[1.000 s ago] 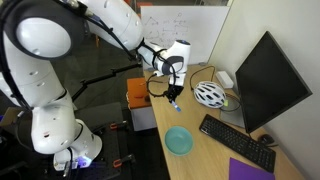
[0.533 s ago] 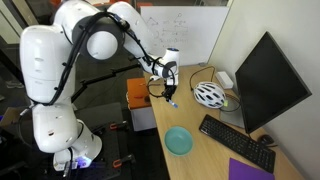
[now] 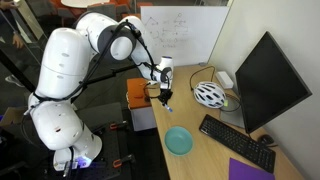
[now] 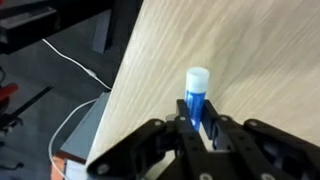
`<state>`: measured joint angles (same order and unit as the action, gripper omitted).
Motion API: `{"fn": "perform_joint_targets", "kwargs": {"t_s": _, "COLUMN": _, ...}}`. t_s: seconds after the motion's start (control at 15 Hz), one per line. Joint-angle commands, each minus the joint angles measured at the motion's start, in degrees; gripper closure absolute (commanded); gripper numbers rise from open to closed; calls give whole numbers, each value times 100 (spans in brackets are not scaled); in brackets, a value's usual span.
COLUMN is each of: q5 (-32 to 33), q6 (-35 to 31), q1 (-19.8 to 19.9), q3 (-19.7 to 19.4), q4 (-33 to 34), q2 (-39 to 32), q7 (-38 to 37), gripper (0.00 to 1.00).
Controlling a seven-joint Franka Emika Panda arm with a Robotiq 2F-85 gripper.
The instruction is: Pick the marker from the bowl and put it on the table
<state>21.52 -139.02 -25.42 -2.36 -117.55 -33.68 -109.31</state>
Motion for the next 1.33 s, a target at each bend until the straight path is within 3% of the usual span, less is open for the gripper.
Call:
{"fn": "perform_joint_targets", "kwargs": {"t_s": 0.0, "q5": -121, "q6": 168, "q1": -181, "q3": -27, "q4": 135, "q2": -194, "q7": -422, "gripper": 95}}
{"fn": "perform_joint_targets", "kwargs": {"t_s": 0.13, "q5": -181, "q6": 104, "q1": -170, "q3": 21, "q4": 142, "q2": -287, "q7": -399, "gripper": 95}}
{"fn": "perform_joint_targets", "kwargs": {"t_s": 0.2, "q5": -205, "q6": 62, "q1": -151, "q3": 42, "q4": 148, "q2": -319, "q7": -372, "gripper": 78}}
{"fn": "perform_joint_targets", "kwargs": {"t_s": 0.27, "q5": -242, "q6": 42, "q1": -118, "q3": 57, "q4": 160, "q2": -341, "q7": -309, "gripper": 53}}
{"fn": "perform_joint_targets", "kwargs": {"t_s": 0.4, "q5": -425, "q6": -51, "q1": 53, "q3": 179, "q4": 145, "q2": -301, "q7": -47, "gripper": 50}}
{"fn": "perform_joint_targets", "kwargs": {"t_s": 0.6, "q5": -1108, "q6": -138, "q1": 458, "q3": 581, "q4": -72, "q2": 112, "q7": 918, "gripper": 27}}
{"fn": "perform_joint_targets", "kwargs": {"t_s": 0.8, "q5": -1660, "q6": 380, "q1": 646, "q3": 700, "q4": -284, "q2": 834, "q7": 1534, "gripper": 5}}
{"fn": "perform_joint_targets", "kwargs": {"t_s": 0.87, "q5": -1736, "q6": 580, "q1": 662, "q3": 663, "q4": -361, "q2": 1083, "q7": 1655, "gripper": 0}}
{"fn": "perform_joint_targets", "kwargs": {"t_s": 1.13, "q5": -1506, "q6": 1288, "q1": 744, "q3": 592, "q4": -949, "q2": 2318, "q7": 1747, "gripper": 0}}
{"fn": "perform_joint_targets", "kwargs": {"t_s": 1.27, "q5": -1463, "q6": 1304, "q1": 828, "q3": 675, "q4": -1359, "q2": 2862, "q7": 1585, "gripper": 0}}
